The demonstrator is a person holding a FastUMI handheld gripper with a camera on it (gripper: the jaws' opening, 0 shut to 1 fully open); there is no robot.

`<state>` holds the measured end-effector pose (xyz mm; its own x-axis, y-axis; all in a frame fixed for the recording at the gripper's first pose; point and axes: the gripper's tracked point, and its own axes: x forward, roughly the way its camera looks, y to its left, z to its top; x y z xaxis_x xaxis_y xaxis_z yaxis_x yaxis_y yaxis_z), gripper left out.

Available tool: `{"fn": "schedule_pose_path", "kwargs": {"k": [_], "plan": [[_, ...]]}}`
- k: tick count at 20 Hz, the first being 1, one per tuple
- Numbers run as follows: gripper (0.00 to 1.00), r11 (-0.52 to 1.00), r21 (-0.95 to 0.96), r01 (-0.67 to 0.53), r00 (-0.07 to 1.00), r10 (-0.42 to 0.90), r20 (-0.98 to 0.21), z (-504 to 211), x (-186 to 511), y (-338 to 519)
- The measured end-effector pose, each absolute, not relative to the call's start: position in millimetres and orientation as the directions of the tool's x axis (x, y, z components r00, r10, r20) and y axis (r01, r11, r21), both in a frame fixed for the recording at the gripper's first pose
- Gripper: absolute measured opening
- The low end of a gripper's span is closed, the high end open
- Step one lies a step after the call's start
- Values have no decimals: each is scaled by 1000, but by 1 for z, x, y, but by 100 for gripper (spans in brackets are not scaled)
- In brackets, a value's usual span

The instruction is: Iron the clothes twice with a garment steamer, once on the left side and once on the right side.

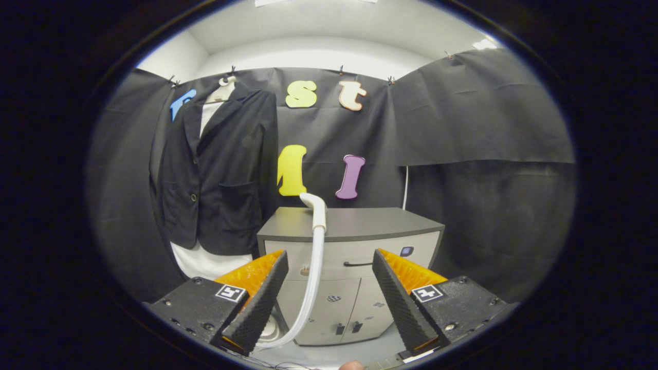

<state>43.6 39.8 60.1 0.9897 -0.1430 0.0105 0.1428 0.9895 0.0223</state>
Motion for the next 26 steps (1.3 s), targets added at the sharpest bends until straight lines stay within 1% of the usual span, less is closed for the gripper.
{"fn": "schedule_pose_path", "kwargs": {"k": [3,9,12,14,19,24,26], "plan": [[100,991,40,124,992,-123,-17,70,72,33],[100,995,57,86,994,-83,-65,98,153,17],[100,998,58,32,995,-26,-97,115,193,20],[100,999,50,11,989,-3,-150,117,218,20],[100,995,78,-54,943,77,-324,99,268,30],[100,995,83,-49,888,81,-454,77,309,34],[96,992,106,-64,862,109,-494,67,323,39]]}}
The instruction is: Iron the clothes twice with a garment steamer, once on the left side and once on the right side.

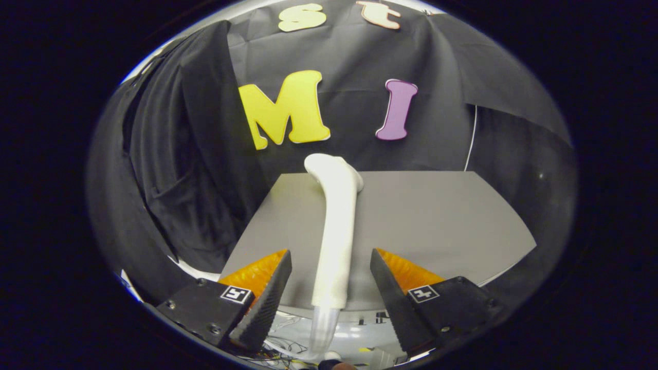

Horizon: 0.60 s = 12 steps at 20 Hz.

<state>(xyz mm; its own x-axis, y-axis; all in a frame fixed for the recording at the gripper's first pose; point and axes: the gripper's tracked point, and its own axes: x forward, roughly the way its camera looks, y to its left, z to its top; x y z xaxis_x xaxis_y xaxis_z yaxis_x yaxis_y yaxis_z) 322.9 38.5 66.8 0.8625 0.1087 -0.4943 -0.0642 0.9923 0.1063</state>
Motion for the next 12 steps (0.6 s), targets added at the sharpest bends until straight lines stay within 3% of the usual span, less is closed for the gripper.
{"fn": "schedule_pose_path", "kwargs": {"k": [4,8,12], "plan": [[88,995,94,-28,841,74,-536,60,336,32],[72,997,83,4,821,44,-570,50,341,30],[49,997,63,44,819,0,-574,43,345,31]]}}
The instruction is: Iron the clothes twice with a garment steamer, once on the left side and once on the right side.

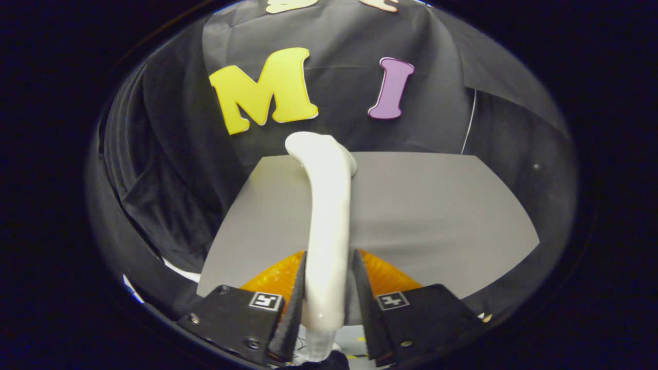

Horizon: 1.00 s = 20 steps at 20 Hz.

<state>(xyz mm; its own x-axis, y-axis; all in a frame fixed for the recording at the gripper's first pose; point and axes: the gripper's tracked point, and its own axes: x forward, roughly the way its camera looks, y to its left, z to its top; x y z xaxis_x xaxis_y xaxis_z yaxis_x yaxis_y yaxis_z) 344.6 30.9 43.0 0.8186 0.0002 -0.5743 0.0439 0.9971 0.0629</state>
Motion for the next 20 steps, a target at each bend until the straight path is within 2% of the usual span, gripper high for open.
{"fn": "schedule_pose_path", "kwargs": {"k": [2,7,13,20], "plan": [[38,997,49,67,818,-27,-575,47,345,32],[31,988,131,77,820,12,-572,50,314,45],[31,976,193,100,883,2,-470,82,272,62],[30,964,247,100,961,-29,-276,153,201,91]]}}
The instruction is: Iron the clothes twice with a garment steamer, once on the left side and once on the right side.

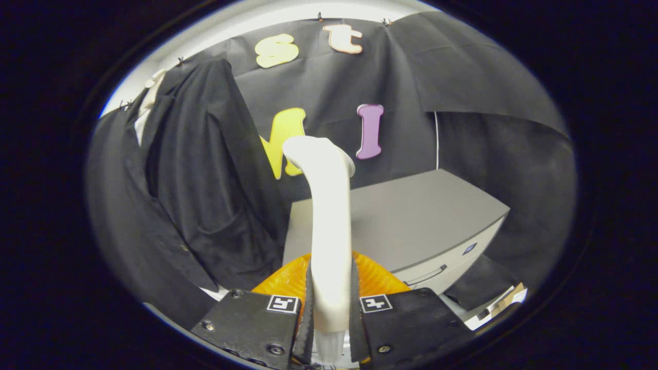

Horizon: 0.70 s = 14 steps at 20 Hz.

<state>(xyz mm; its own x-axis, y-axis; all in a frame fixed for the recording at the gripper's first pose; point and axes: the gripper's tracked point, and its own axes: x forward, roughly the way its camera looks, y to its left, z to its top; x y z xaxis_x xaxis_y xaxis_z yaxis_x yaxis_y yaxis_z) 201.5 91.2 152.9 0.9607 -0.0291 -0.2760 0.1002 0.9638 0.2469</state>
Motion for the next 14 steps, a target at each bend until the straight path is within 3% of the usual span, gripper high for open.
{"fn": "schedule_pose_path", "kwargs": {"k": [7,14], "plan": [[30,966,256,40,998,-24,-65,215,153,138],[30,978,200,-62,987,30,159,285,155,186]]}}
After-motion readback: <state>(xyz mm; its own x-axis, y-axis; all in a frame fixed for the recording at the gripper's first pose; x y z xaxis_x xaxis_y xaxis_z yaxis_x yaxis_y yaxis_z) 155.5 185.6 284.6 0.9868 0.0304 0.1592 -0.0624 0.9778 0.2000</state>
